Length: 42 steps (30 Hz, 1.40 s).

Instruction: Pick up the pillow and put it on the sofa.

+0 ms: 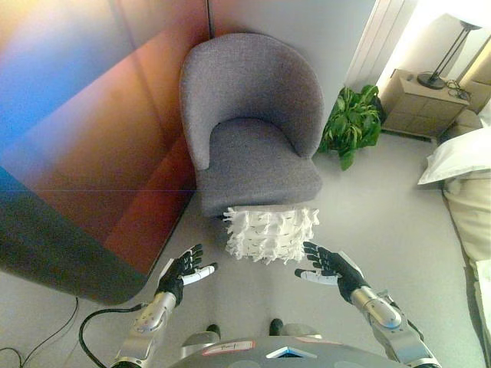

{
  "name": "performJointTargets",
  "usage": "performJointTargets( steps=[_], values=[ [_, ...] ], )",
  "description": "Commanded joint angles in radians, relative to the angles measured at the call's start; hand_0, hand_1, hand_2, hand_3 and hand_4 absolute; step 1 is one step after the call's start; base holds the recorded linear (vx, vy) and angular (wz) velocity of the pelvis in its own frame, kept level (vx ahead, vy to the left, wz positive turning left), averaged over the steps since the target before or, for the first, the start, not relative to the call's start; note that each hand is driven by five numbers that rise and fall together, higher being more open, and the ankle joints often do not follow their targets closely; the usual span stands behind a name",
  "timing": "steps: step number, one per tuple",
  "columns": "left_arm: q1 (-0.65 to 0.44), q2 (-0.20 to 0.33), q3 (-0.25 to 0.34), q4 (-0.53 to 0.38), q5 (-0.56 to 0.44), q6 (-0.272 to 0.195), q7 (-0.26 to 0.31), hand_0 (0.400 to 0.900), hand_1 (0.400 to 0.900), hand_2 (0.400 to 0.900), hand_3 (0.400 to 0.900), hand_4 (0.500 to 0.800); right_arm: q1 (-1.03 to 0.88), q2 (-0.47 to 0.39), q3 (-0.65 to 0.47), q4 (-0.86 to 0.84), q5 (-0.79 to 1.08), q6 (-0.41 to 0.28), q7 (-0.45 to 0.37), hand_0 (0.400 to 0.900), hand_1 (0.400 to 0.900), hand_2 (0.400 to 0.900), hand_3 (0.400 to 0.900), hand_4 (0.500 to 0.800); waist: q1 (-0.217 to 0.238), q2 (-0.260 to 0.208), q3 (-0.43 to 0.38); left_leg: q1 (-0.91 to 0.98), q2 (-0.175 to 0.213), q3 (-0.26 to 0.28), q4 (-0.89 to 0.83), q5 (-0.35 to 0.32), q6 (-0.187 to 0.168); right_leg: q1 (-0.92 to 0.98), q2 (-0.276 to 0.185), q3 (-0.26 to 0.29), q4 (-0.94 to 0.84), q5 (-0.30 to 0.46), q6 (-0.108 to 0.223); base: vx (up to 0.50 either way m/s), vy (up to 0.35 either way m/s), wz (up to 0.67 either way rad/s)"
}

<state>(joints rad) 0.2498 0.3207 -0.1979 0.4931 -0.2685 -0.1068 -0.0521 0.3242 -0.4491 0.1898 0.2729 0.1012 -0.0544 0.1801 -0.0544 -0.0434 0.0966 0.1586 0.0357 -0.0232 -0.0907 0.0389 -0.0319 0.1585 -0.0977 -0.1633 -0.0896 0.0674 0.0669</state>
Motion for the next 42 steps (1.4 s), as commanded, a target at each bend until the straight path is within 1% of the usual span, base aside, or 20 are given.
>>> performJointTargets(
  steps=[1, 13, 17, 18, 19, 21, 22, 24, 25, 26, 27, 29, 31, 33, 35, 37, 38, 39, 41, 42],
  values=[
    [-0.056, 0.047, 0.040, -0.083, 0.019, -0.066, -0.003, 0.900, 0.900, 0.900, 0.900, 0.800, -0.066, -0.016, -0.008, -0.092, 0.006, -0.098, -0.013, 0.900, 0.900, 0.900, 0.900, 0.800, -0.009, -0.023, -0.032, -0.023, 0.020, 0.038, 0.080, -0.077, -0.028, 0.014, 0.001, 0.003, 0.036, -0.082, 0.039, 0.00, 0.000, 0.00],
    [-0.077, 0.050, 0.036, -0.082, -0.008, -0.063, 0.001, 0.900, 0.900, 0.900, 0.900, 0.800, -0.088, -0.034, -0.016, -0.122, 0.015, -0.103, -0.018, 0.900, 0.900, 0.900, 0.900, 0.800, -0.011, -0.014, 0.008, -0.075, 0.045, 0.022, 0.157, -0.093, -0.046, -0.020, 0.027, 0.019, 0.052, -0.090, 0.020, -0.02, -0.059, -0.01],
    [-0.091, 0.051, 0.033, -0.091, -0.022, -0.061, -0.003, 0.900, 0.900, 0.900, 0.900, 0.800, -0.111, -0.043, -0.015, -0.128, 0.029, -0.111, -0.026, 0.900, 0.900, 0.900, 0.900, 0.800, -0.002, -0.026, 0.044, -0.172, 0.055, -0.001, 0.347, -0.127, -0.058, -0.039, 0.053, 0.037, 0.069, -0.096, -0.006, -0.06, -0.152, -0.08],
    [-0.095, 0.050, 0.028, -0.096, -0.026, -0.059, -0.005, 0.900, 0.900, 0.900, 0.900, 0.800, -0.119, -0.045, -0.013, -0.128, 0.034, -0.113, -0.029, 0.900, 0.900, 0.900, 0.900, 0.800, 0.006, -0.029, 0.058, -0.211, 0.054, -0.009, 0.424, -0.107, -0.054, -0.032, 0.059, 0.041, 0.068, -0.096, -0.016, -0.06, -0.164, -0.16],
    [-0.103, 0.049, 0.020, -0.098, -0.027, -0.058, -0.006, 0.900, 0.900, 0.900, 0.900, 0.800, -0.131, -0.048, -0.012, -0.124, 0.039, -0.115, -0.038, 0.900, 0.900, 0.900, 0.900, 0.800, 0.015, -0.030, 0.076, -0.260, 0.042, -0.025, 0.540, -0.083, -0.044, -0.026, 0.061, 0.046, 0.067, -0.090, -0.024, -0.04, -0.109, -0.17],
    [-0.104, 0.047, 0.016, -0.103, -0.031, -0.057, -0.005, 0.900, 0.900, 0.900, 0.900, 0.800, -0.139, -0.053, -0.013, -0.123, 0.042, -0.115, -0.042, 0.900, 0.900, 0.900, 0.900, 0.800, 0.019, -0.022, 0.090, -0.296, 0.031, -0.041, 0.597, -0.075, -0.032, -0.023, 0.067, 0.044, 0.064, -0.091, -0.028, -0.02, -0.023, -0.11],
    [-0.110, 0.046, 0.009, -0.107, -0.036, -0.059, -0.002, 0.900, 0.900, 0.900, 0.900, 0.800, -0.148, -0.056, -0.012, -0.119, 0.044, -0.114, -0.048, 0.900, 0.900, 0.900, 0.900, 0.800, 0.029, -0.021, 0.106, -0.334, 0.000, -0.070, 0.655, -0.050, -0.028, -0.016, 0.066, 0.045, 0.060, -0.091, -0.030, 0.00, -0.006, -0.05],
    [-0.117, 0.042, 0.004, -0.108, -0.043, -0.060, -0.002, 0.900, 0.900, 0.900, 0.900, 0.800, -0.166, -0.055, -0.013, -0.107, 0.042, -0.112, -0.057, 0.900, 0.900, 0.900, 0.900, 0.800, 0.035, -0.020, 0.113, -0.399, -0.016, -0.061, 0.653, -0.040, -0.027, -0.007, 0.062, 0.042, 0.057, -0.102, -0.027, 0.06, -0.004, -0.02],
    [-0.117, 0.040, 0.008, -0.108, -0.046, -0.059, 0.001, 0.900, 0.900, 0.900, 0.900, 0.800, -0.173, -0.053, -0.013, -0.103, 0.042, -0.112, -0.061, 0.900, 0.900, 0.900, 0.900, 0.800, 0.039, -0.019, 0.112, -0.426, -0.016, -0.048, 0.617, -0.039, -0.027, -0.003, 0.061, 0.043, 0.057, -0.109, -0.026, 0.20, 0.036, -0.08],
    [-0.125, 0.042, 0.012, -0.102, -0.051, -0.064, 0.013, 0.900, 0.900, 0.900, 0.900, 0.800, -0.185, -0.052, -0.011, -0.094, 0.040, -0.115, -0.072, 0.900, 0.900, 0.900, 0.900, 0.800, 0.047, -0.017, 0.107, -0.458, -0.001, -0.027, 0.511, -0.032, -0.030, 0.001, 0.064, 0.045, 0.055, -0.117, -0.019, 0.18, 0.035, -0.10],
    [-0.125, 0.042, 0.012, -0.101, -0.051, -0.064, 0.013, 0.900, 0.900, 0.900, 0.900, 0.800, -0.186, -0.052, -0.011, -0.093, 0.040, -0.115, -0.072, 0.900, 0.900, 0.900, 0.900, 0.800, 0.049, -0.020, 0.106, -0.454, -0.002, -0.024, 0.504, -0.029, -0.030, 0.001, 0.062, 0.048, 0.055, -0.118, -0.018, 0.21, 0.071, -0.12],
    [-0.131, 0.036, 0.009, -0.091, -0.051, -0.070, 0.031, 0.900, 0.900, 0.900, 0.900, 0.800, -0.200, -0.054, -0.007, -0.078, 0.034, -0.124, -0.091, 0.900, 0.900, 0.900, 0.900, 0.800, 0.062, 0.000, 0.102, -0.477, 0.042, -0.012, 0.277, 0.089, -0.048, 0.015, 0.082, 0.057, 0.045, -0.137, -0.007, 0.21, 0.100, -0.16],
    [-0.144, 0.036, 0.001, -0.082, -0.052, -0.074, 0.044, 0.900, 0.900, 0.900, 0.900, 0.800, -0.218, -0.057, 0.006, -0.069, 0.030, -0.126, -0.101, 0.900, 0.900, 0.900, 0.900, 0.800, 0.080, 0.011, 0.102, -0.486, 0.053, -0.011, 0.158, 0.150, -0.060, 0.034, 0.089, 0.067, 0.037, -0.157, -0.003, 0.25, 0.093, -0.28],
    [-0.152, 0.036, -0.003, -0.081, -0.050, -0.077, 0.051, 0.900, 0.900, 0.900, 0.900, 0.800, -0.244, -0.058, 0.020, -0.055, 0.020, -0.127, -0.109, 0.900, 0.900, 0.900, 0.900, 0.800, 0.095, 0.014, 0.096, -0.510, 0.066, 0.013, 0.097, 0.192, -0.080, 0.064, 0.090, 0.081, 0.031, -0.190, 0.002, 0.28, 0.117, -0.32],
    [-0.147, 0.039, 0.002, -0.087, -0.054, -0.078, 0.054, 0.900, 0.900, 0.900, 0.900, 0.800, -0.253, -0.052, 0.025, -0.056, 0.009, -0.123, -0.110, 0.900, 0.900, 0.900, 0.900, 0.800, 0.105, 0.010, 0.074, -0.491, 0.080, 0.043, 0.123, 0.195, -0.071, 0.096, 0.078, 0.101, 0.034, -0.215, 0.009, 0.33, 0.168, -0.34],
    [-0.160, 0.046, 0.002, -0.082, -0.057, -0.082, 0.069, 0.900, 0.900, 0.900, 0.900, 0.800, -0.268, -0.037, 0.030, -0.045, -0.001, -0.121, -0.121, 0.900, 0.900, 0.900, 0.900, 0.800, 0.110, -0.007, 0.052, -0.514, 0.080, 0.099, 0.181, 0.187, -0.056, 0.126, 0.043, 0.089, 0.058, -0.255, 0.019, 0.45, 0.214, -0.16],
    [-0.170, 0.064, 0.006, -0.093, -0.061, -0.083, 0.077, 0.900, 0.900, 0.900, 0.900, 0.800, -0.277, -0.022, 0.037, -0.033, -0.001, -0.115, -0.123, 0.900, 0.900, 0.900, 0.900, 0.800, 0.127, -0.032, 0.033, -0.516, 0.068, 0.101, 0.222, 0.155, -0.031, 0.117, 0.011, 0.089, 0.128, -0.266, 0.036, 0.40, 0.175, -0.21],
    [-0.170, 0.065, 0.006, -0.093, -0.061, -0.083, 0.077, 0.900, 0.900, 0.900, 0.900, 0.800, -0.277, -0.021, 0.038, -0.033, -0.001, -0.115, -0.124, 0.900, 0.900, 0.900, 0.900, 0.800, 0.128, -0.034, 0.032, -0.518, 0.067, 0.103, 0.224, 0.152, -0.030, 0.114, 0.009, 0.091, 0.132, -0.269, 0.037, 0.40, 0.175, -0.17],
    [-0.176, 0.081, 0.007, -0.105, -0.060, -0.081, 0.078, 0.900, 0.900, 0.900, 0.900, 0.800, -0.287, -0.009, 0.045, -0.023, -0.004, -0.113, -0.123, 0.900, 0.900, 0.900, 0.900, 0.800, 0.134, -0.055, 0.020, -0.510, 0.046, 0.116, 0.246, 0.114, -0.001, 0.073, -0.011, 0.090, 0.248, -0.234, 0.061, 0.28, 0.177, 0.08],
    [-0.183, 0.087, 0.005, -0.104, -0.055, -0.080, 0.079, 0.900, 0.900, 0.900, 0.900, 0.800, -0.290, -0.004, 0.050, -0.010, -0.012, -0.112, -0.122, 0.900, 0.900, 0.900, 0.900, 0.800, 0.135, -0.063, 0.016, -0.496, 0.029, 0.122, 0.243, 0.093, 0.018, 0.036, -0.023, 0.088, 0.338, -0.184, 0.077, 0.32, 0.245, 0.22]
  ],
)
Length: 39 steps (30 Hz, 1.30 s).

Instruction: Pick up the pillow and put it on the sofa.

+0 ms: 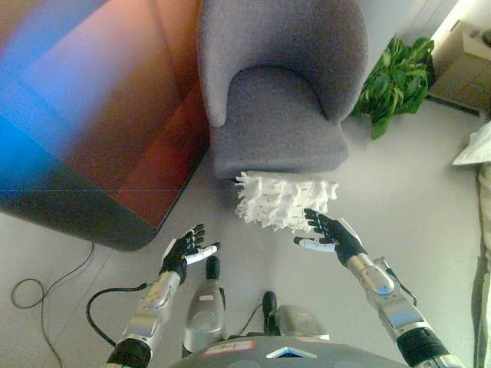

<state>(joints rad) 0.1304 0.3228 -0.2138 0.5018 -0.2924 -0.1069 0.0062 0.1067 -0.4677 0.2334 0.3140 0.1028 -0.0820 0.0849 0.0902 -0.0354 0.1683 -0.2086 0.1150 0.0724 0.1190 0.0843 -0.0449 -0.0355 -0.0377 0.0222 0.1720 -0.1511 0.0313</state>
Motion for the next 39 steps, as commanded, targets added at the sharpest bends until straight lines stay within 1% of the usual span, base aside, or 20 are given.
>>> performJointTargets(
  steps=[1, 3, 4, 5, 7, 10, 12, 14, 15, 17, 18, 20, 23, 24, 25, 26, 28, 34, 35, 39],
  values=[
    [-0.070, 0.090, 0.020, -0.104, -0.028, -0.079, 0.025, 0.900, 0.900, 0.900, 0.900, 0.800, -0.075, 0.018, 0.012, -0.045, -0.017, -0.081, -0.024, 0.900, 0.900, 0.900, 0.900, 0.800, -0.014, -0.076, -0.058, -0.108, -0.074, 0.029, 0.025, 0.025, 0.054, 0.183, -0.096, -0.090, 0.179, 0.121, 0.131, 0.30, 0.268, 0.24],
    [-0.086, 0.099, 0.021, -0.108, -0.028, -0.078, 0.035, 0.900, 0.900, 0.900, 0.900, 0.800, -0.097, 0.019, 0.020, -0.042, -0.032, -0.076, -0.031, 0.900, 0.900, 0.900, 0.900, 0.800, -0.031, -0.060, -0.026, -0.052, -0.099, 0.029, 0.000, 0.002, 0.087, 0.078, -0.096, -0.095, 0.386, 0.265, 0.148, 0.23, 0.271, 0.14],
    [-0.094, 0.102, 0.021, -0.107, -0.024, -0.078, 0.041, 0.900, 0.900, 0.900, 0.900, 0.800, -0.111, 0.019, 0.025, -0.040, -0.045, -0.075, -0.038, 0.900, 0.900, 0.900, 0.900, 0.800, -0.038, -0.047, -0.012, -0.025, -0.102, 0.031, -0.012, -0.009, 0.099, 0.051, -0.098, -0.115, 0.460, 0.290, 0.151, 0.24, 0.262, 0.06],
    [-0.100, 0.106, 0.022, -0.117, -0.027, -0.079, 0.047, 0.900, 0.900, 0.900, 0.900, 0.800, -0.130, 0.017, 0.032, -0.035, -0.070, -0.073, -0.046, 0.900, 0.900, 0.900, 0.900, 0.800, -0.043, -0.034, 0.005, 0.002, -0.105, 0.033, -0.023, -0.022, 0.111, 0.008, -0.105, -0.139, 0.518, 0.302, 0.150, 0.26, 0.206, 0.14],
    [-0.120, 0.106, 0.022, -0.116, -0.036, -0.081, 0.059, 0.900, 0.900, 0.900, 0.900, 0.800, -0.169, 0.015, 0.039, -0.023, -0.113, -0.071, -0.075, 0.900, 0.900, 0.900, 0.900, 0.800, -0.055, -0.018, 0.025, 0.058, -0.105, 0.014, -0.056, -0.034, 0.119, -0.070, -0.109, -0.175, 0.556, 0.251, 0.142, 0.30, 0.107, 0.25],
    [-0.146, 0.103, 0.009, -0.112, -0.056, -0.091, 0.074, 0.900, 0.900, 0.900, 0.900, 0.800, -0.264, -0.024, 0.060, -0.002, -0.238, -0.058, -0.136, 0.900, 0.900, 0.900, 0.900, 0.800, -0.065, -0.010, 0.050, 0.111, -0.104, -0.012, -0.085, -0.052, 0.100, -0.117, -0.159, -0.241, 0.399, 0.172, 0.122, 0.28, -0.028, 0.21],
    [-0.182, 0.101, 0.001, -0.093, -0.061, -0.100, 0.090, 0.900, 0.900, 0.900, 0.900, 0.800, -0.340, -0.057, 0.084, 0.029, -0.337, -0.045, -0.181, 0.900, 0.900, 0.900, 0.900, 0.800, -0.059, -0.007, 0.062, 0.124, -0.087, -0.035, -0.084, -0.077, 0.068, -0.133, -0.221, -0.261, 0.244, 0.156, 0.120, 0.25, -0.203, 0.26],
    [-0.200, 0.103, -0.004, -0.082, -0.066, -0.106, 0.101, 0.900, 0.900, 0.900, 0.900, 0.800, -0.375, -0.081, 0.089, 0.052, -0.402, -0.030, -0.216, 0.900, 0.900, 0.900, 0.900, 0.800, -0.061, -0.017, 0.069, 0.132, -0.073, -0.063, -0.078, -0.105, 0.030, -0.131, -0.279, -0.251, 0.040, 0.210, 0.139, 0.26, -0.328, 0.42],
    [-0.217, 0.111, -0.004, -0.072, -0.065, -0.107, 0.110, 0.900, 0.900, 0.900, 0.900, 0.800, -0.393, -0.094, 0.095, 0.063, -0.439, -0.018, -0.235, 0.900, 0.900, 0.900, 0.900, 0.800, -0.063, -0.033, 0.071, 0.133, -0.067, -0.082, -0.074, -0.124, 0.006, -0.133, -0.299, -0.226, -0.086, 0.270, 0.162, 0.28, -0.367, 0.62],
    [-0.212, 0.119, 0.000, -0.088, -0.073, -0.108, 0.117, 0.900, 0.900, 0.900, 0.900, 0.800, -0.395, -0.115, 0.088, 0.056, -0.508, 0.003, -0.252, 0.900, 0.900, 0.900, 0.900, 0.800, -0.077, -0.047, 0.074, 0.155, -0.043, -0.111, -0.075, -0.147, -0.020, -0.159, -0.322, -0.171, -0.170, 0.377, 0.203, 0.30, -0.382, 0.88],
    [-0.216, 0.125, 0.001, -0.096, -0.072, -0.108, 0.119, 0.900, 0.900, 0.900, 0.900, 0.800, -0.392, -0.125, 0.078, 0.047, -0.531, 0.010, -0.263, 0.900, 0.900, 0.900, 0.900, 0.800, -0.081, -0.054, 0.076, 0.161, -0.029, -0.127, -0.073, -0.154, -0.031, -0.165, -0.315, -0.152, -0.166, 0.394, 0.212, 0.26, -0.332, 0.79],
    [-0.225, 0.116, -0.012, -0.086, -0.070, -0.106, 0.117, 0.900, 0.900, 0.900, 0.900, 0.800, -0.390, -0.130, 0.069, 0.059, -0.546, 0.015, -0.276, 0.900, 0.900, 0.900, 0.900, 0.800, -0.082, -0.059, 0.077, 0.168, -0.004, -0.153, -0.076, -0.162, -0.051, -0.161, -0.304, -0.186, -0.154, 0.378, 0.215, 0.24, -0.330, 0.80],
    [-0.253, 0.093, -0.039, -0.088, -0.077, -0.103, 0.128, 0.900, 0.900, 0.900, 0.900, 0.800, -0.381, -0.160, 0.045, 0.054, -0.547, 0.016, -0.312, 0.900, 0.900, 0.900, 0.900, 0.800, -0.099, -0.035, 0.096, 0.142, 0.052, -0.183, -0.084, -0.138, -0.078, -0.171, -0.274, -0.248, -0.098, 0.320, 0.201, 0.12, -0.327, 1.10],
    [-0.266, 0.086, -0.052, -0.090, -0.080, -0.102, 0.128, 0.900, 0.900, 0.900, 0.900, 0.800, -0.379, -0.176, 0.037, 0.049, -0.555, 0.016, -0.321, 0.900, 0.900, 0.900, 0.900, 0.800, -0.108, -0.024, 0.108, 0.120, 0.073, -0.181, -0.088, -0.121, -0.086, -0.187, -0.269, -0.270, -0.071, 0.294, 0.191, -0.04, -0.322, 1.51],
    [-0.292, 0.083, -0.070, -0.094, -0.077, -0.098, 0.129, 0.900, 0.900, 0.900, 0.900, 0.800, -0.370, -0.200, 0.016, 0.025, -0.565, 0.024, -0.334, 0.900, 0.900, 0.900, 0.900, 0.800, -0.127, -0.011, 0.126, 0.074, 0.100, -0.138, -0.080, -0.099, -0.085, -0.209, -0.272, -0.306, -0.029, 0.260, 0.182, -0.07, -0.253, 1.28],
    [-0.299, 0.077, -0.080, -0.098, -0.078, -0.100, 0.126, 0.900, 0.900, 0.900, 0.900, 0.800, -0.374, -0.208, 0.018, 0.026, -0.569, 0.023, -0.341, 0.900, 0.900, 0.900, 0.900, 0.800, -0.130, -0.008, 0.138, 0.049, 0.099, -0.131, -0.071, -0.094, -0.086, -0.218, -0.274, -0.316, -0.022, 0.252, 0.176, -0.09, -0.233, 1.16],
    [-0.327, 0.070, -0.093, -0.108, -0.086, -0.108, 0.137, 0.900, 0.900, 0.900, 0.900, 0.800, -0.413, -0.231, 0.023, 0.030, -0.573, 0.029, -0.368, 0.900, 0.900, 0.900, 0.900, 0.800, -0.143, 0.001, 0.173, -0.019, 0.107, -0.069, -0.024, -0.077, -0.083, -0.260, -0.279, -0.337, 0.019, 0.237, 0.162, -0.11, -0.140, 0.39],
    [-0.369, 0.065, -0.089, -0.148, -0.091, -0.117, 0.184, 0.900, 0.900, 0.900, 0.900, 0.800, -0.519, -0.261, 0.029, 0.024, -0.598, 0.045, -0.427, 0.900, 0.900, 0.900, 0.900, 0.800, -0.139, 0.016, 0.245, -0.158, 0.093, -0.062, 0.091, -0.116, -0.081, -0.445, -0.269, -0.285, 0.139, 0.210, 0.153, -0.08, -0.068, -0.11],
    [-0.391, 0.069, -0.089, -0.158, -0.098, -0.124, 0.200, 0.900, 0.900, 0.900, 0.900, 0.800, -0.554, -0.264, 0.026, 0.027, -0.597, 0.052, -0.456, 0.900, 0.900, 0.900, 0.900, 0.800, -0.142, 0.018, 0.269, -0.229, 0.081, -0.069, 0.147, -0.129, -0.082, -0.502, -0.267, -0.266, 0.171, 0.205, 0.151, -0.09, -0.027, -0.07],
    [-0.422, 0.066, -0.088, -0.181, -0.096, -0.128, 0.214, 0.900, 0.900, 0.900, 0.900, 0.800, -0.591, -0.263, 0.019, 0.020, -0.599, 0.057, -0.473, 0.900, 0.900, 0.900, 0.900, 0.800, -0.151, 0.021, 0.286, -0.344, 0.063, -0.074, 0.253, -0.172, -0.077, -0.599, -0.273, -0.237, 0.247, 0.181, 0.146, -0.08, 0.002, -0.04]
  ],
)
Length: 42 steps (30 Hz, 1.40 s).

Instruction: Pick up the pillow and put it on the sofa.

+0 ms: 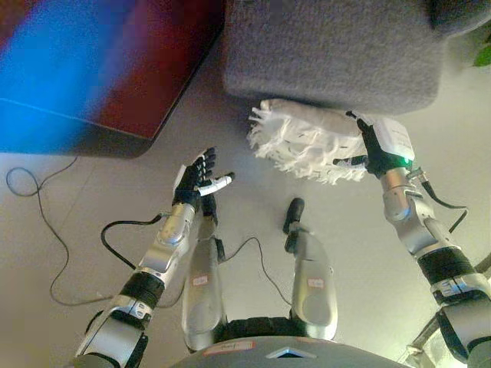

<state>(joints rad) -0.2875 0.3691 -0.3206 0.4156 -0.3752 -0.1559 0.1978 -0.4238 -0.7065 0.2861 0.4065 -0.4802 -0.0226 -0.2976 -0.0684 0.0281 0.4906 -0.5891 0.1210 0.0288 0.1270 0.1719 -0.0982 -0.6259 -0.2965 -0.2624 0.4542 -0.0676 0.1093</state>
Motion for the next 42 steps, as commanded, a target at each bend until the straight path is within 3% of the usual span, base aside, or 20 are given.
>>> performJointTargets(
  steps=[1, 9, 17, 27, 35, 36, 37, 42],
  values=[
    [-0.028, 0.012, 0.015, -0.098, -0.016, -0.082, 0.032, 0.900, 0.900, 0.900, 0.900, 0.800, -0.080, -0.020, -0.034, -0.070, -0.017, 0.002, -0.100, 0.900, 0.900, 0.900, 0.900, 0.800, 0.001, -0.041, -0.015, -0.020, 0.051, -0.033, 0.300, -0.280, -0.024, -0.057, -0.022, 0.061, 0.008, 0.088, 0.068, -0.07, 0.010, -0.01],
    [-0.093, 0.003, 0.015, -0.135, -0.018, -0.100, 0.071, 0.900, 0.900, 0.900, 0.900, 0.800, -0.191, -0.021, -0.030, -0.010, -0.025, 0.027, -0.153, 0.900, 0.900, 0.900, 0.900, 0.800, -0.009, -0.019, 0.014, -0.217, 0.041, -0.048, 0.446, -0.335, -0.019, -0.245, -0.035, 0.103, 0.119, 0.059, 0.064, -0.03, 0.012, -0.03],
    [-0.093, 0.022, 0.014, -0.180, -0.043, -0.095, 0.085, 0.900, 0.900, 0.900, 0.900, 0.800, -0.354, -0.064, 0.008, 0.068, -0.025, 0.075, -0.173, 0.900, 0.900, 0.900, 0.900, 0.800, 0.008, 0.003, 0.024, -0.384, 0.035, -0.084, 0.595, -0.409, -0.019, -0.404, -0.031, 0.129, 0.271, -0.026, 0.055, 0.04, -0.001, -0.01],
    [-0.085, 0.062, 0.035, -0.218, -0.085, -0.055, 0.088, 0.900, 0.900, 0.900, 0.900, 0.800, -0.618, -0.078, 0.144, 0.158, 0.107, 0.110, -0.049, 0.900, 0.900, 0.900, 0.900, 0.800, 0.030, -0.025, 0.029, -0.525, 0.028, -0.119, 0.678, -0.432, -0.018, -0.525, -0.028, 0.123, 0.349, -0.051, 0.045, 0.02, -0.007, 0.03],
    [-0.089, 0.074, 0.020, -0.220, -0.109, -0.050, 0.083, 0.900, 0.900, 0.900, 0.900, 0.800, -0.782, -0.049, 0.233, 0.243, 0.193, 0.110, -0.014, 0.900, 0.900, 0.900, 0.900, 0.800, 0.044, -0.041, 0.029, -0.550, 0.014, -0.130, 0.668, -0.422, -0.020, -0.550, -0.028, 0.117, 0.351, -0.047, 0.047, 0.01, 0.006, 0.03],
    [-0.093, 0.073, 0.020, -0.216, -0.112, -0.048, 0.082, 0.900, 0.900, 0.900, 0.900, 0.800, -0.804, -0.045, 0.243, 0.250, 0.212, 0.105, -0.004, 0.675, 0.675, 0.675, 0.675, 0.665, 0.044, -0.044, 0.029, -0.552, 0.013, -0.131, 0.667, -0.420, -0.021, -0.551, -0.028, 0.117, 0.349, -0.046, 0.047, 0.00, 0.005, 0.05],
    [-0.095, 0.074, 0.019, -0.215, -0.118, -0.049, 0.080, 0.900, 0.900, 0.900, 0.900, 0.800, -0.823, -0.043, 0.257, 0.264, 0.229, 0.104, 0.008, 0.400, 0.400, 0.400, 0.400, 0.500, 0.045, -0.047, 0.029, -0.554, 0.013, -0.131, 0.664, -0.418, -0.022, -0.552, -0.029, 0.115, 0.346, -0.044, 0.046, 0.00, 0.000, 0.00],
    [-0.100, 0.071, 0.011, -0.204, -0.121, -0.040, 0.075, 0.900, 0.900, 0.900, 0.900, 0.800, -0.891, -0.021, 0.291, 0.278, 0.299, 0.087, 0.026, 0.400, 0.400, 0.400, 0.400, 0.500, 0.043, -0.061, 0.029, -0.555, 0.013, -0.133, 0.650, -0.407, -0.025, -0.547, -0.026, 0.110, 0.327, -0.034, 0.046, -0.02, 0.006, 0.01]
  ],
)
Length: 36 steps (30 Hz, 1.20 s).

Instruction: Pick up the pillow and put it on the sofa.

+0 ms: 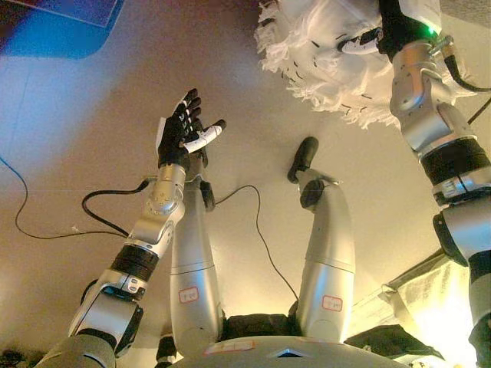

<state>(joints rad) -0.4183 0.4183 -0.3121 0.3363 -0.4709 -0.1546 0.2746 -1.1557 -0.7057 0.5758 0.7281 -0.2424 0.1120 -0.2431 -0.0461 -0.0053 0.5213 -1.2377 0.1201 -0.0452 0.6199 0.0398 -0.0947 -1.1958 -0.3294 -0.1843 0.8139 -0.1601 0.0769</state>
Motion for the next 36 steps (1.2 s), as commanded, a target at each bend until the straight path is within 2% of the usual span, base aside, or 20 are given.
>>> performJointTargets(
  steps=[1, 2, 10, 11, 12, 13, 17, 20, 22, 29, 32, 36],
  values=[
    [0.029, 0.021, 0.003, -0.125, -0.029, -0.044, -0.002, 0.900, 0.900, 0.900, 0.900, 0.800, -0.164, -0.023, 0.002, -0.044, 0.069, -0.051, -0.025, 0.400, 0.400, 0.400, 0.400, 0.500, 0.017, -0.031, -0.001, 0.079, 0.007, -0.056, 0.142, -0.239, -0.023, 0.012, 0.003, 0.029, -0.054, 0.093, 0.069, 0.00, 0.000, 0.00],
    [0.027, 0.021, 0.000, -0.122, -0.029, -0.044, -0.003, 0.900, 0.900, 0.900, 0.900, 0.800, -0.169, -0.023, 0.005, -0.047, 0.076, -0.054, -0.024, 0.400, 0.400, 0.400, 0.400, 0.500, 0.019, -0.031, -0.002, 0.095, 0.011, -0.059, 0.149, -0.272, -0.029, 0.024, 0.008, 0.033, -0.039, 0.061, 0.080, -0.01, 0.013, 0.04],
    [0.005, 0.011, -0.007, -0.102, -0.021, -0.047, 0.002, 0.900, 0.900, 0.900, 0.900, 0.800, -0.164, -0.036, -0.007, -0.072, 0.106, -0.072, -0.029, 0.400, 0.400, 0.400, 0.400, 0.500, 0.015, -0.036, -0.002, 0.109, 0.008, -0.062, 0.113, -0.250, -0.031, 0.040, 0.008, 0.028, -0.067, 0.073, 0.083, 0.00, 0.003, 0.01],
    [0.005, 0.011, -0.008, -0.102, -0.021, -0.047, 0.002, 0.900, 0.900, 0.900, 0.900, 0.800, -0.162, -0.037, -0.009, -0.074, 0.106, -0.071, -0.030, 0.400, 0.400, 0.400, 0.400, 0.500, 0.013, -0.038, -0.001, 0.095, 0.003, -0.059, 0.106, -0.219, -0.027, 0.031, 0.004, 0.025, -0.082, 0.103, 0.073, 0.00, 0.000, 0.00],
    [0.003, 0.008, -0.005, -0.096, -0.016, -0.047, 0.007, 0.900, 0.900, 0.900, 0.900, 0.800, -0.154, -0.035, -0.017, -0.087, 0.105, -0.073, -0.033, 0.400, 0.400, 0.400, 0.400, 0.500, 0.014, -0.037, -0.002, 0.112, 0.008, -0.061, 0.110, -0.247, -0.031, 0.043, 0.008, 0.028, -0.068, 0.075, 0.083, -0.10, 0.025, 0.03],
    [0.000, 0.005, -0.001, -0.088, -0.010, -0.051, 0.014, 0.900, 0.900, 0.900, 0.900, 0.800, -0.142, -0.036, -0.029, -0.096, 0.103, -0.076, -0.041, 0.400, 0.400, 0.400, 0.400, 0.500, 0.012, -0.038, -0.001, 0.102, 0.001, -0.058, 0.098, -0.212, -0.027, 0.038, 0.004, 0.024, -0.087, 0.108, 0.073, 0.00, 0.000, 0.00],
    [-0.004, -0.015, 0.033, -0.059, -0.006, -0.061, 0.046, 0.900, 0.900, 0.900, 0.900, 0.800, -0.067, -0.039, -0.093, -0.188, 0.074, -0.080, -0.067, 0.400, 0.400, 0.400, 0.400, 0.500, 0.007, -0.039, -0.001, 0.143, -0.002, -0.054, 0.061, -0.200, -0.026, 0.074, 0.005, 0.023, -0.113, 0.117, 0.079, -0.02, 0.006, 0.01],
    [0.001, -0.032, 0.059, -0.038, 0.013, -0.071, 0.064, 0.900, 0.900, 0.900, 0.900, 0.800, 0.024, -0.033, -0.165, -0.266, 0.025, -0.086, -0.099, 0.400, 0.400, 0.400, 0.400, 0.500, 0.004, -0.033, -0.001, 0.200, -0.001, -0.045, 0.023, -0.189, -0.024, 0.123, 0.007, 0.023, -0.139, 0.124, 0.083, 0.02, 0.027, -0.04],
    [0.008, -0.047, 0.095, -0.024, 0.038, -0.091, 0.097, 0.900, 0.900, 0.900, 0.900, 0.800, 0.128, -0.035, -0.241, -0.347, -0.044, -0.104, -0.141, 0.400, 0.400, 0.400, 0.400, 0.500, -0.001, -0.028, -0.001, 0.275, -0.003, -0.035, -0.014, -0.180, -0.023, 0.193, 0.010, 0.026, -0.172, 0.132, 0.088, 0.02, 0.032, -0.07],
    [0.039, -0.065, 0.126, -0.004, 0.122, -0.111, 0.159, 0.900, 0.900, 0.900, 0.900, 0.800, 0.336, -0.027, -0.362, -0.516, -0.184, -0.135, -0.211, 0.400, 0.400, 0.400, 0.400, 0.500, -0.006, -0.038, -0.001, 0.481, -0.004, -0.021, -0.129, -0.147, -0.021, 0.403, 0.025, 0.013, -0.296, 0.166, 0.096, 0.01, 0.003, -0.02],
    [0.071, -0.064, 0.139, -0.005, 0.144, -0.120, 0.160, 0.900, 0.900, 0.900, 0.900, 0.800, 0.451, -0.018, -0.410, -0.594, -0.230, -0.159, -0.225, 0.400, 0.400, 0.400, 0.400, 0.500, -0.008, -0.045, -0.018, 0.595, -0.002, -0.018, -0.204, -0.125, -0.020, 0.518, 0.028, 0.001, -0.373, 0.187, 0.098, 0.05, -0.017, 0.02],
    [0.125, -0.062, 0.153, -0.004, 0.155, -0.128, 0.129, 0.900, 0.900, 0.900, 0.900, 0.800, 0.600, -0.003, -0.474, -0.713, -0.256, -0.202, -0.219, 0.400, 0.400, 0.400, 0.400, 0.500, -0.007, -0.053, -0.070, 0.750, 0.006, -0.011, -0.312, -0.093, -0.020, 0.677, 0.025, -0.018, -0.483, 0.228, 0.108, 0.09, 0.008, 0.00]
  ],
)
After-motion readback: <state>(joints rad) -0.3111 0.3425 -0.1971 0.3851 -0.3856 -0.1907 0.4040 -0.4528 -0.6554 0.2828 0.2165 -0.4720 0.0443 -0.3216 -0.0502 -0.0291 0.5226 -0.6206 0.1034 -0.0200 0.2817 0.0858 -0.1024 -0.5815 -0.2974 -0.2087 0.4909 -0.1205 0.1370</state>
